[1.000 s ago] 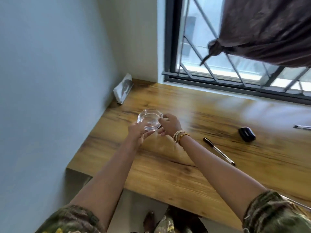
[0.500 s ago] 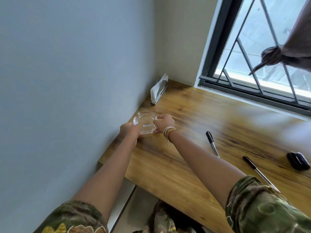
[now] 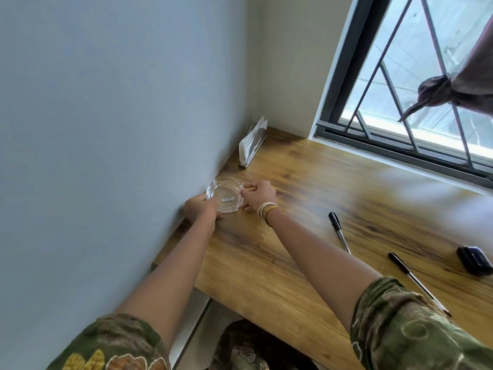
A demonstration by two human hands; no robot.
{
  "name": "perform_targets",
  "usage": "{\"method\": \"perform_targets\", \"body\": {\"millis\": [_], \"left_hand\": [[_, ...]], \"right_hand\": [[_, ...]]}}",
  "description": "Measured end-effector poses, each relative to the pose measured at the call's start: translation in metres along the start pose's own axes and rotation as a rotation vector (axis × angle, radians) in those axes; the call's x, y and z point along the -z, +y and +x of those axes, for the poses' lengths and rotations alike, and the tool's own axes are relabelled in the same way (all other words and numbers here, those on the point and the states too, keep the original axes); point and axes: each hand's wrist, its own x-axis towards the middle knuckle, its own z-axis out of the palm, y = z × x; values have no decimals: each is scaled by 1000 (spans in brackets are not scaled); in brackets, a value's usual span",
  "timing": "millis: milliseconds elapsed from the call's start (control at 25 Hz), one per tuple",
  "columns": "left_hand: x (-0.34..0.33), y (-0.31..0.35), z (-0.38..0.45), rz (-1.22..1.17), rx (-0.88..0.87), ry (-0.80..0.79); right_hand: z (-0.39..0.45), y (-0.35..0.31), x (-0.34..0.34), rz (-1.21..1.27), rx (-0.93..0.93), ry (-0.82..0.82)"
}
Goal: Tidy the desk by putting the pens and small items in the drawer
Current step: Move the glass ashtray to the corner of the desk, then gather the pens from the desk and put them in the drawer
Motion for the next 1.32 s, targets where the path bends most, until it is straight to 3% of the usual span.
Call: {"method": "perform_targets", "body": {"millis": [320,560,760,1080,1240,1320], "left_hand": [[-23,-37,30,145,-153,89],[-10,-6,-33,231,-130,184],[-20,-29,-75,257,-403,172],[-70,-65,-142,538,-888,-247],[-92,-67,-171,622,-867,-413],[-99,-71,-178,783,-796,-506]], "right_hand": [[-6,5,3,39,17,-15],[-30,16,27,18,99,-2],[-59,42,59,-196,310,119],[-95,90,145,-301,269,354],[-108,116,179,-361,172,445],[-112,127,189,-355,131,446]]}}
